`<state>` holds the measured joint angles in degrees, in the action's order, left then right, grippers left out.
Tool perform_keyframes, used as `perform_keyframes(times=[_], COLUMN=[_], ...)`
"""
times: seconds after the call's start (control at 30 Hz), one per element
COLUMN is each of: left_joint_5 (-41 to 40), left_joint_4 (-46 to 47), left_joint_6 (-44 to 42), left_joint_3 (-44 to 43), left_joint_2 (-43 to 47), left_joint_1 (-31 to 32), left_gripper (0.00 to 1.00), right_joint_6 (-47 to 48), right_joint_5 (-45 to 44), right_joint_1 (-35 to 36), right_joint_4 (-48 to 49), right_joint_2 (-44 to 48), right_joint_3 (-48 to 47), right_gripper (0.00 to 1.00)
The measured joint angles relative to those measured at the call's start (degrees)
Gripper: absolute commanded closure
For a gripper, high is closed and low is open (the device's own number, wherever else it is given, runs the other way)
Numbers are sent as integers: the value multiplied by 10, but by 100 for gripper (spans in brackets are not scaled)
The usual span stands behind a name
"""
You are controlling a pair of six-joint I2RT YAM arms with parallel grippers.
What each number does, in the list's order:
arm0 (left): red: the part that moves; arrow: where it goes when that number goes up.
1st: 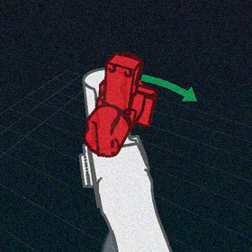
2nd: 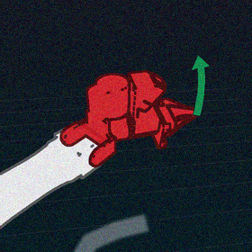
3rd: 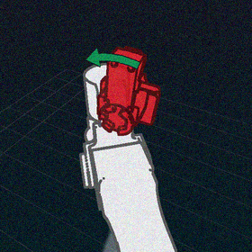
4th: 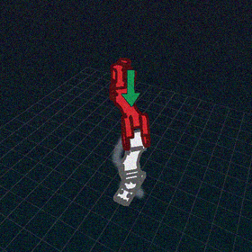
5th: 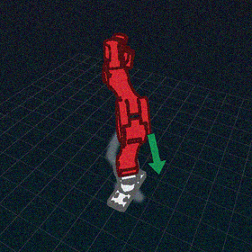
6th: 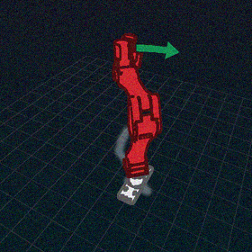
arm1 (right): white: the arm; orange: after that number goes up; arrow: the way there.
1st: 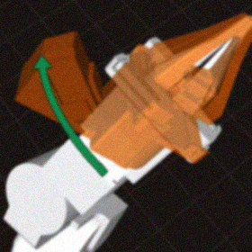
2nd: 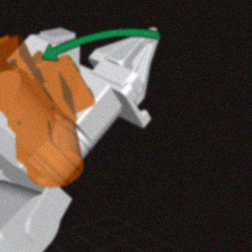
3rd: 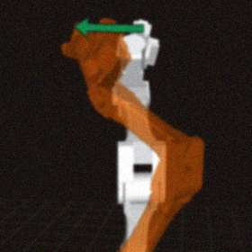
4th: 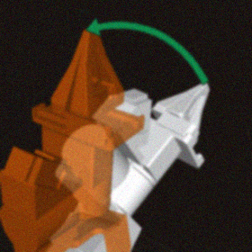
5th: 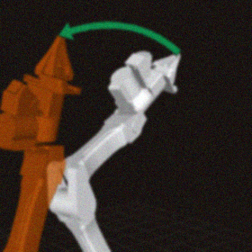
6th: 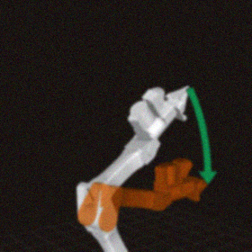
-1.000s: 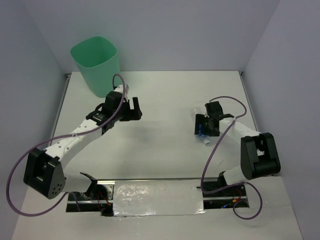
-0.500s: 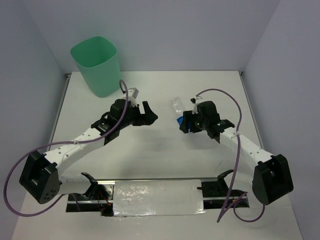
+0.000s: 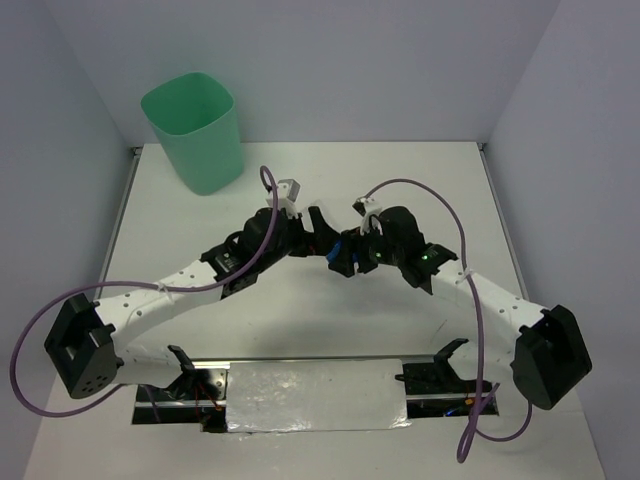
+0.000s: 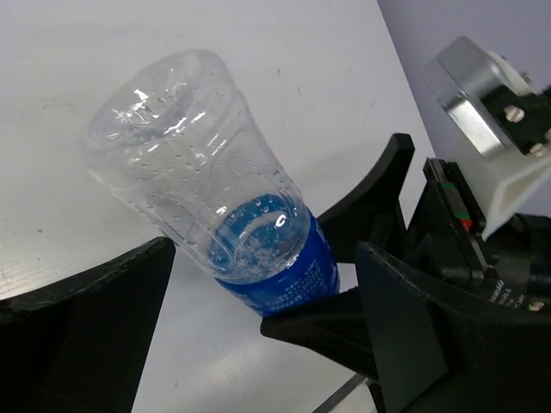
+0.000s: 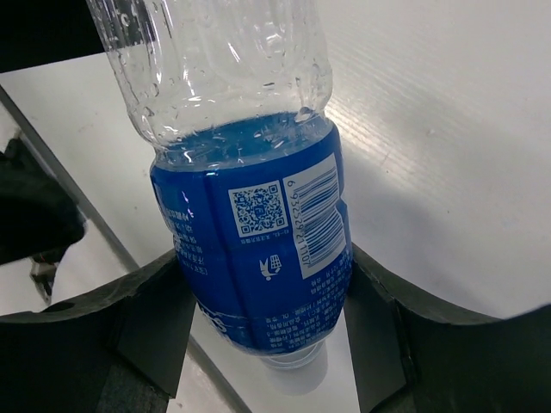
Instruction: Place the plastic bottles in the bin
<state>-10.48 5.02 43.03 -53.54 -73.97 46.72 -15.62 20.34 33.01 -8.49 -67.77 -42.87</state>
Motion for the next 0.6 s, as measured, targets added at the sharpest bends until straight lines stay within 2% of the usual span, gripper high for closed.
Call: perform_keyframes(times=[0.17, 0.37, 0.47, 0.5, 0.53, 0.57, 0.6], left_joint_5=[-39, -62, -62, -62, -62, -62, -67], left_joint_4=[-17, -2, -1, 1, 3, 6, 4], left_joint_6=[8, 23, 24, 24, 25, 27, 23], left_joint_3=[-13, -20, -20, -20, -20, -20, -20], left_joint_2=[-7, -6, -6, -6, -6, -6, -6], left_joint_1=[5, 17, 17, 17, 17, 18, 18], left_gripper=[1, 1, 4, 13, 19, 23, 28], right_joint_6=[-9, -11, -12, -13, -14, -15, -15], right_joint_5=[29, 55, 76, 78, 78, 80, 79], right_joint_1=[11, 20, 21, 21, 21, 21, 22], right_joint_4=[32, 57, 67, 69, 71, 74, 76], right_joint_2=[29, 83, 83, 83, 83, 83, 85], right_joint_3=[3, 25, 29, 29, 30, 30, 31], right_gripper=[58, 55, 38, 25, 18, 4, 1])
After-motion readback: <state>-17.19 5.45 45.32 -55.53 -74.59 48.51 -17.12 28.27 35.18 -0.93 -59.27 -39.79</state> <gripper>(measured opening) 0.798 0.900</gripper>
